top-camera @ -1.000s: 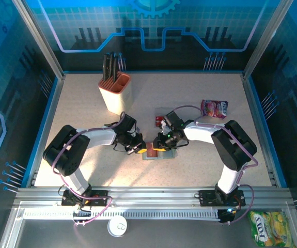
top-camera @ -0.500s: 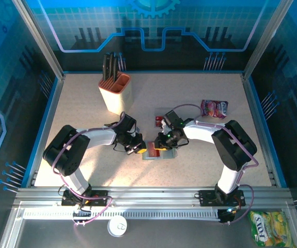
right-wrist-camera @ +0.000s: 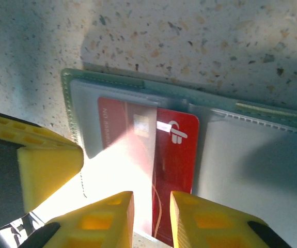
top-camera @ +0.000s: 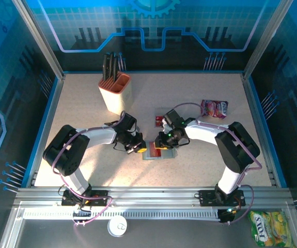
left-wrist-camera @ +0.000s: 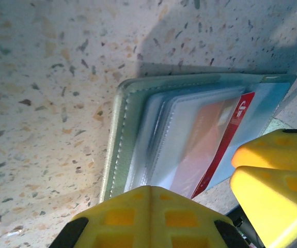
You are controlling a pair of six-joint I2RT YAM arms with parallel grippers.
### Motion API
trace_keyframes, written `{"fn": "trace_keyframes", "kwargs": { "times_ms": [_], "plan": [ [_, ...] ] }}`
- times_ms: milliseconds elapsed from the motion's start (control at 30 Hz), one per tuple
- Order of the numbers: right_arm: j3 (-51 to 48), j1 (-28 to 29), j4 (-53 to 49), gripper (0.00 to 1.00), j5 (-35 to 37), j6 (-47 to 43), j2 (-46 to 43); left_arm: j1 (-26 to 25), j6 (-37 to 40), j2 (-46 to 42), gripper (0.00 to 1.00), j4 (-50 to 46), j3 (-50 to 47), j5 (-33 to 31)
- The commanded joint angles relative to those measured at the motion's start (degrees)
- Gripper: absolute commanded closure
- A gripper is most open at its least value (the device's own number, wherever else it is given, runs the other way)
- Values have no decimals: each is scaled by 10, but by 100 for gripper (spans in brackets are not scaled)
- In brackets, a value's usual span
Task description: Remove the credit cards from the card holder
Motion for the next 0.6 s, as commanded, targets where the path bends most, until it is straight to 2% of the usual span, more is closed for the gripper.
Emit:
{"fn": "trace_keyframes", "kwargs": {
  "times_ms": [0, 233, 567],
  "plan": [
    [-7, 3, 1, 73, -3, 9, -20, -4, 2, -16, 99, -16, 19, 5],
    [-16, -7, 12, 73, -13, 12, -20, -26, 0, 11, 100, -14, 36, 3],
    [-31, -16, 31, 73, -23, 15, -10, -31, 3, 29, 100, -26, 35, -15]
  ]
}}
